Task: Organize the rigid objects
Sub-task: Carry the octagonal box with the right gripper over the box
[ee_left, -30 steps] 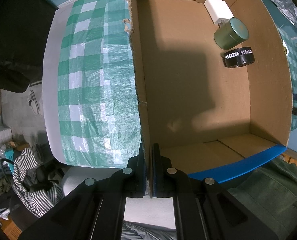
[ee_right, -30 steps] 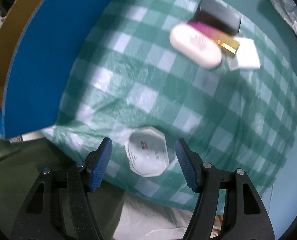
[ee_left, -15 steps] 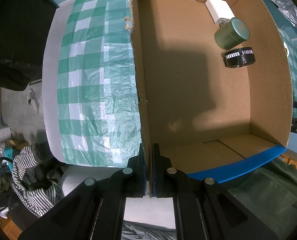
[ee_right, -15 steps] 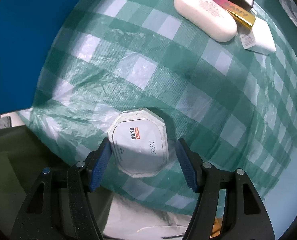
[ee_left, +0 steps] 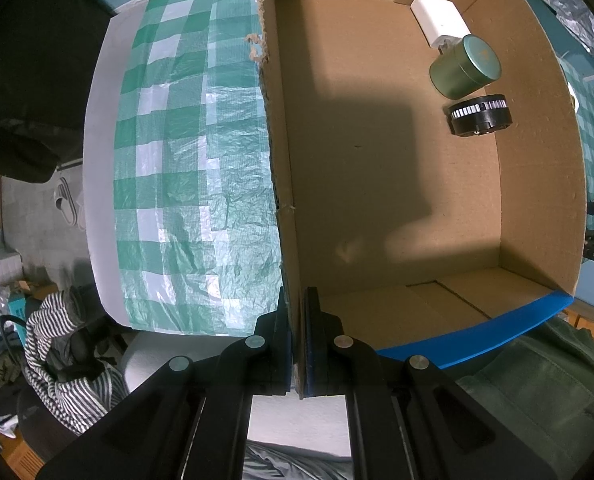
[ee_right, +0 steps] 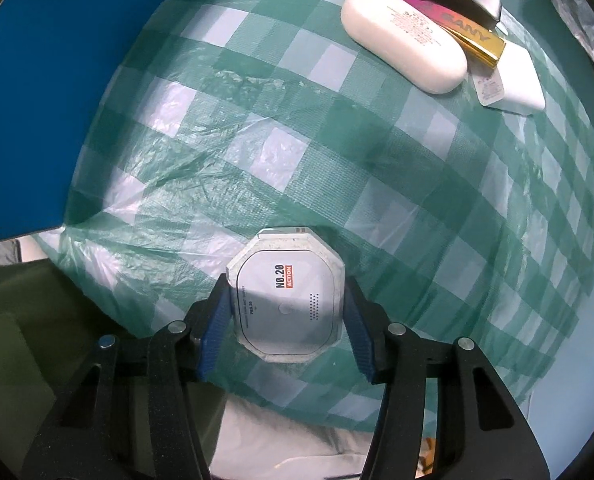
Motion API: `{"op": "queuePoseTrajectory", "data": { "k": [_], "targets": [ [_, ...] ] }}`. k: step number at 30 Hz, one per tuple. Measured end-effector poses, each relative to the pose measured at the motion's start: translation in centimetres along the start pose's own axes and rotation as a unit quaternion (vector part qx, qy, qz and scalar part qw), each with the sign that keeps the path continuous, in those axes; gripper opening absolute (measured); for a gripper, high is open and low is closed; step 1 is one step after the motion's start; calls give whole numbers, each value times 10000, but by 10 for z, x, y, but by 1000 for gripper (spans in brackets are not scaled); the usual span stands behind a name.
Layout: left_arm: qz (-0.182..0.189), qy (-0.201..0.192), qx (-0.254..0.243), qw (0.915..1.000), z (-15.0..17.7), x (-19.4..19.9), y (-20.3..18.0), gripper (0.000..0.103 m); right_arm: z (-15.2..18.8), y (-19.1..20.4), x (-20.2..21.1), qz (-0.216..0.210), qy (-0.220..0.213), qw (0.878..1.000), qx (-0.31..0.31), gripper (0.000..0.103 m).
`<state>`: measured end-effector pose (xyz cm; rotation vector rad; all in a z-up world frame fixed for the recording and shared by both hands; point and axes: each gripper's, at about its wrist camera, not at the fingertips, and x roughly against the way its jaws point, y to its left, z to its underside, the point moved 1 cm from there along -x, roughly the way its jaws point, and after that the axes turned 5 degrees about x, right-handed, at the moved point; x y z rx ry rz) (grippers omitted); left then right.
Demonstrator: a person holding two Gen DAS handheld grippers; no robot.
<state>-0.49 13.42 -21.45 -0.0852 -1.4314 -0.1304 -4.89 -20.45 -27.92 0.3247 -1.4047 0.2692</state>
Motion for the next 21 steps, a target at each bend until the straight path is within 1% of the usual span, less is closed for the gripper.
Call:
{"op": "queuePoseTrajectory", "data": {
  "k": [5,8,21],
  "targets": [
    [4,-3,7,10000,0,0,0,5,-14,-6,20,-145,-96,9998,-44,53],
    [15,-8,16,10000,-1,0,0,5,-21,-5,35,-154,-120,9998,-8,53],
    [37,-34,49,10000,-2,1,1,5,-62,17,102,-137,-354,9986,371,53]
  ]
}}
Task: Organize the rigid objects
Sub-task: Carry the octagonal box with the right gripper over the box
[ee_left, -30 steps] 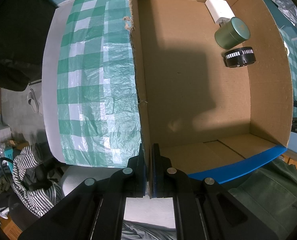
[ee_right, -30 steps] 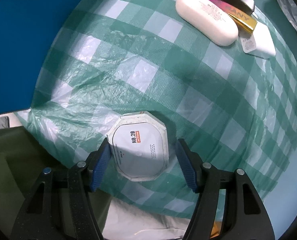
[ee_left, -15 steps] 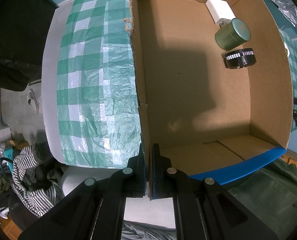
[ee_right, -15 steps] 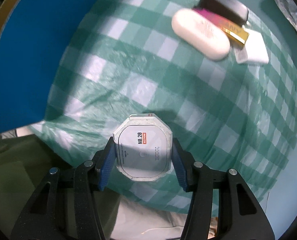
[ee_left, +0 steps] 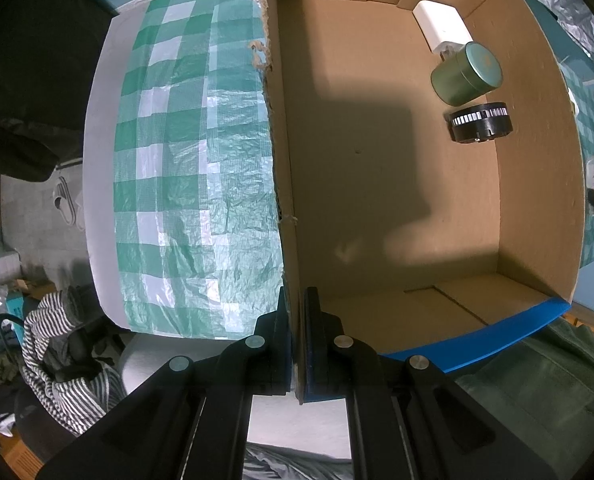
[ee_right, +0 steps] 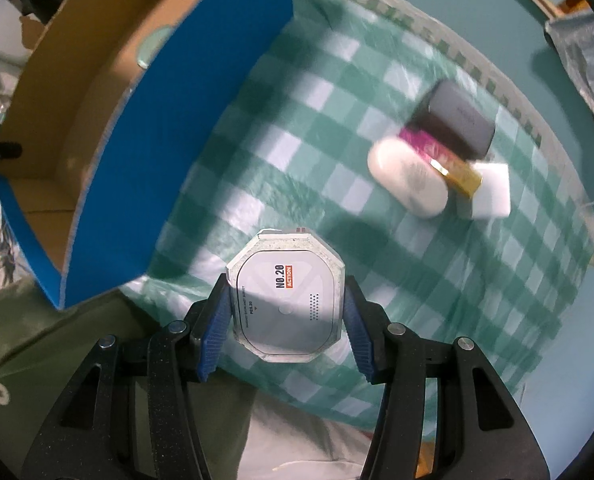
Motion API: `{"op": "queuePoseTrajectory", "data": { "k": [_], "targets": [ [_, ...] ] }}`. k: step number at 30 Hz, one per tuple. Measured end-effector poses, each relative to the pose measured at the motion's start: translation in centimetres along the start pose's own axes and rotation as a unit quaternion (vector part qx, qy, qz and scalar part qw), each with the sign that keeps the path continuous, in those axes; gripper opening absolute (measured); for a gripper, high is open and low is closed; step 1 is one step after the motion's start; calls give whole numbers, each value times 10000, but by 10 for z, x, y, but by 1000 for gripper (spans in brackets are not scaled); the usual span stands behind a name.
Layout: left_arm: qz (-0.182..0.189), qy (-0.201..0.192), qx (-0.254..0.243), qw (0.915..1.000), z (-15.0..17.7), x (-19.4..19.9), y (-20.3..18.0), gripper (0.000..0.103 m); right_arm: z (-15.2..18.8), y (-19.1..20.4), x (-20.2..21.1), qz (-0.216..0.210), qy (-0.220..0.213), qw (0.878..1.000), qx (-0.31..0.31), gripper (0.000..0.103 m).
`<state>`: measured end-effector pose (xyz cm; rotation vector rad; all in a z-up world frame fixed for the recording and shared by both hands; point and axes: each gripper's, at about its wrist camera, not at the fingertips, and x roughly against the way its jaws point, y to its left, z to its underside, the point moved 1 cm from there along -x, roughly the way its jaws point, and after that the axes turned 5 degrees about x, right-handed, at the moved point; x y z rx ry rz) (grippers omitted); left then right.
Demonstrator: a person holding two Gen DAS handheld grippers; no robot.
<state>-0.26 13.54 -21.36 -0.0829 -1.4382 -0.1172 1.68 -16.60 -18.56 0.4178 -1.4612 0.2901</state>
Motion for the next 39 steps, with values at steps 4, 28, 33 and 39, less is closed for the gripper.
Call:
{"op": "queuePoseTrajectory", "data": {
  "k": [4,28,33,39],
  "targets": [
    [14,-1,15,10000,0,0,0,5,-2,6,18,47,-76,9999,145,53],
    [-8,3,-20,10000,-2,-1,-2,5,-119,43,38,133,-476,9945,926,53],
    [-12,1,-20,10000,-2,-1,-3,5,-142,46,30,184,-431,9942,967,53],
    [-7,-1,-16,10000,-2,-1,-2,5,-165,49,18,200,-407,9945,943,53]
  ]
}}
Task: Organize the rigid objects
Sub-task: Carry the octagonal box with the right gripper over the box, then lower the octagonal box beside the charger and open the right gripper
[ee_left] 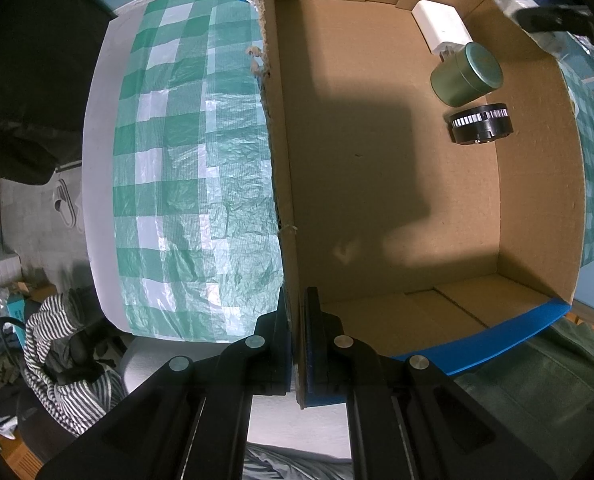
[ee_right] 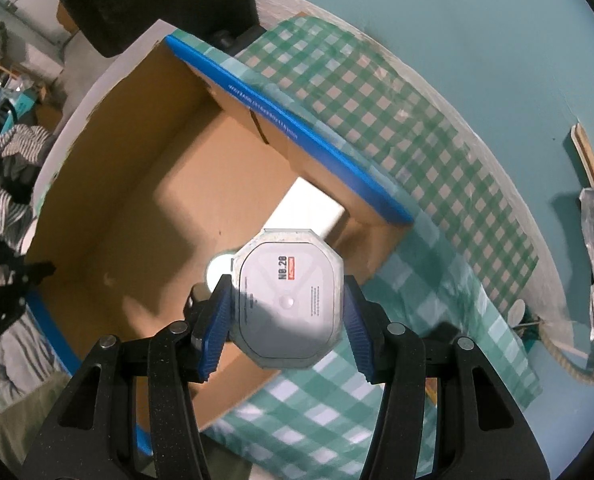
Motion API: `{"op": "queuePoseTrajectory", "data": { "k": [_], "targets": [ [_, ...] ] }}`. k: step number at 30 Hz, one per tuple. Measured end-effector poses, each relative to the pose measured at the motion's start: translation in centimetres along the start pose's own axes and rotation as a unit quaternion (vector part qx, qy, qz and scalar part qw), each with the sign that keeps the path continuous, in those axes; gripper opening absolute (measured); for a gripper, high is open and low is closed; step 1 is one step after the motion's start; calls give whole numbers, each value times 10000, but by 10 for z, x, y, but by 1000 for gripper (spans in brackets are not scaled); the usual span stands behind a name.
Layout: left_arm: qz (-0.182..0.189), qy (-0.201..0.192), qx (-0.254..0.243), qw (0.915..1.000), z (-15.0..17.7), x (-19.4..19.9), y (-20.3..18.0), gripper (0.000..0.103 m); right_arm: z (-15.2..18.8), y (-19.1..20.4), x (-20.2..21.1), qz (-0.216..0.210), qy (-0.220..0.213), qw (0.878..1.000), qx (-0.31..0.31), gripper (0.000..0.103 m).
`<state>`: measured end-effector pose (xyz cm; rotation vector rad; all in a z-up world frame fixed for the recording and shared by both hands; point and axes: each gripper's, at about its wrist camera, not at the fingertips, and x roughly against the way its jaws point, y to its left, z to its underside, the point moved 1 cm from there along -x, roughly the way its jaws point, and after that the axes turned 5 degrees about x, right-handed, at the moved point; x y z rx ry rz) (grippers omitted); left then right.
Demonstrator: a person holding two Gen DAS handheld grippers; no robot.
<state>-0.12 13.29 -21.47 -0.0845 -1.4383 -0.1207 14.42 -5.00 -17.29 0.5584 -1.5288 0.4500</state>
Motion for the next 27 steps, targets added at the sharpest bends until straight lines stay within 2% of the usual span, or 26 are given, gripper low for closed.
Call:
{"op": "queuePoseTrajectory", "data": {
  "k": [19,27],
  "targets": [
    [9,0,17,10000,-2,0,0,5,-15,-3,-31,104,201,9996,-151,52],
    [9,11,0,10000,-2,1,-1,5,-14,-6,-33,164,110,9996,-184,53]
  ]
}}
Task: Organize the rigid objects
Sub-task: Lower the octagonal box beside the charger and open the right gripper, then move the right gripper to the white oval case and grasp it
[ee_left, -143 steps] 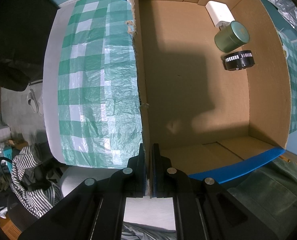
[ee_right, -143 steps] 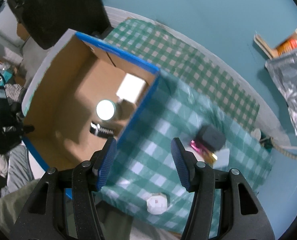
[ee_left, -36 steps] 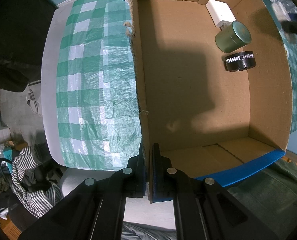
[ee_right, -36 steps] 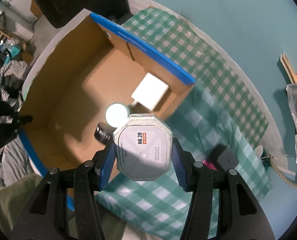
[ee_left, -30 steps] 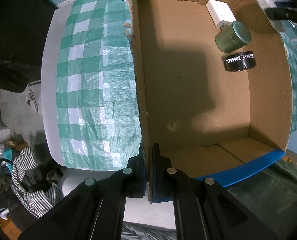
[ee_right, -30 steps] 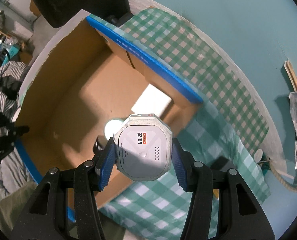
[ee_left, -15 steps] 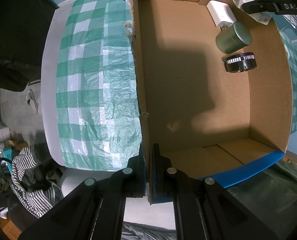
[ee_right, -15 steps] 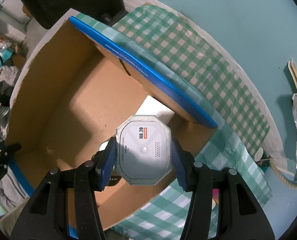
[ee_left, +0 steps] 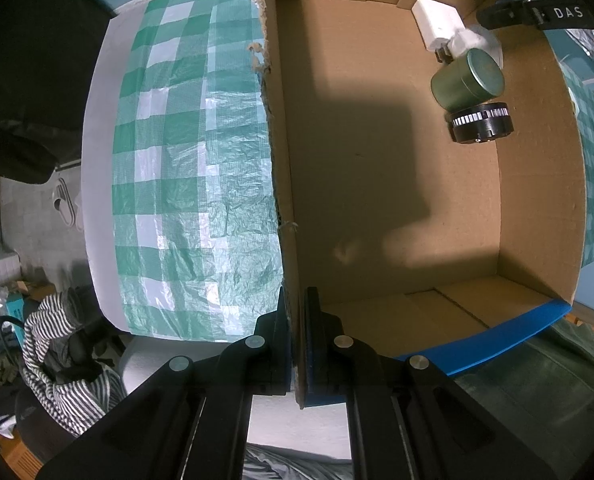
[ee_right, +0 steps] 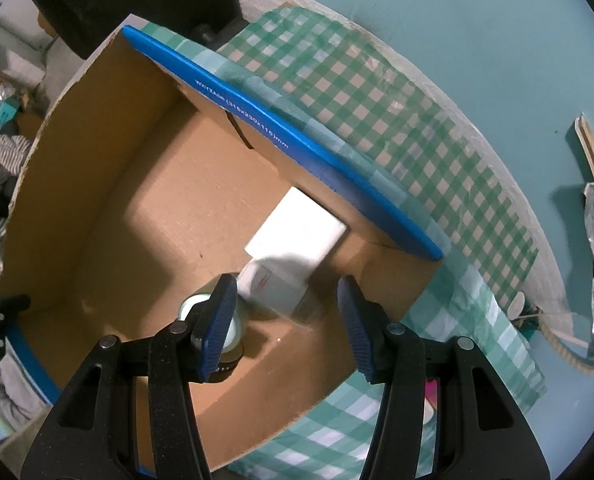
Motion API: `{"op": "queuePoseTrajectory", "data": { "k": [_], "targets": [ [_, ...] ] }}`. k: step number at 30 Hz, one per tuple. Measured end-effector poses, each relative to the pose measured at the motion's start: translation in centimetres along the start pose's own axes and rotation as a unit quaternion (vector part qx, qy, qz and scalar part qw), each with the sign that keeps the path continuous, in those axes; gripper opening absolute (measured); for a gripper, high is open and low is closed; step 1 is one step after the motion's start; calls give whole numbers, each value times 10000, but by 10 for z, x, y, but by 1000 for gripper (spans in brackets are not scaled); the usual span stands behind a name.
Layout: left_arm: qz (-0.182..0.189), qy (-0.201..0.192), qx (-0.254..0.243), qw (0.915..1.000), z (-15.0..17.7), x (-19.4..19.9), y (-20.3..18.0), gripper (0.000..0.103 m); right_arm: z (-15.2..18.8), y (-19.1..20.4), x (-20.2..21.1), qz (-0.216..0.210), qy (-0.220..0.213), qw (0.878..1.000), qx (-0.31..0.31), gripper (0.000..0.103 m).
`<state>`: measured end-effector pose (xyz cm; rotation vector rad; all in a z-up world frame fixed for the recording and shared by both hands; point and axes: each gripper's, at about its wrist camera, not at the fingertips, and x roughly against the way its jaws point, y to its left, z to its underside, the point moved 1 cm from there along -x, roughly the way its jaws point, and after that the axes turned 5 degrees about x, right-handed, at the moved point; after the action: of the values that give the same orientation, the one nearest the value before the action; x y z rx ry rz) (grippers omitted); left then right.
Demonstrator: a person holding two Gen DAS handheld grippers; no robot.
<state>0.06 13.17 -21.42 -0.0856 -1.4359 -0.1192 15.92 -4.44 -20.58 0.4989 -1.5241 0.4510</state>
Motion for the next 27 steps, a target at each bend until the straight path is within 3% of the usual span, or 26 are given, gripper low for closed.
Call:
{"op": "queuePoseTrajectory", "data": {
  "k": [15,27],
  "targets": [
    [-10,-14,-11,10000,1,-1,1,5,17,1,42,36,-366,9991,226,55],
    [-18,-14,-26,10000,0,1,2,5,63,-33,65,142,-282,9994,173,56]
  ]
}}
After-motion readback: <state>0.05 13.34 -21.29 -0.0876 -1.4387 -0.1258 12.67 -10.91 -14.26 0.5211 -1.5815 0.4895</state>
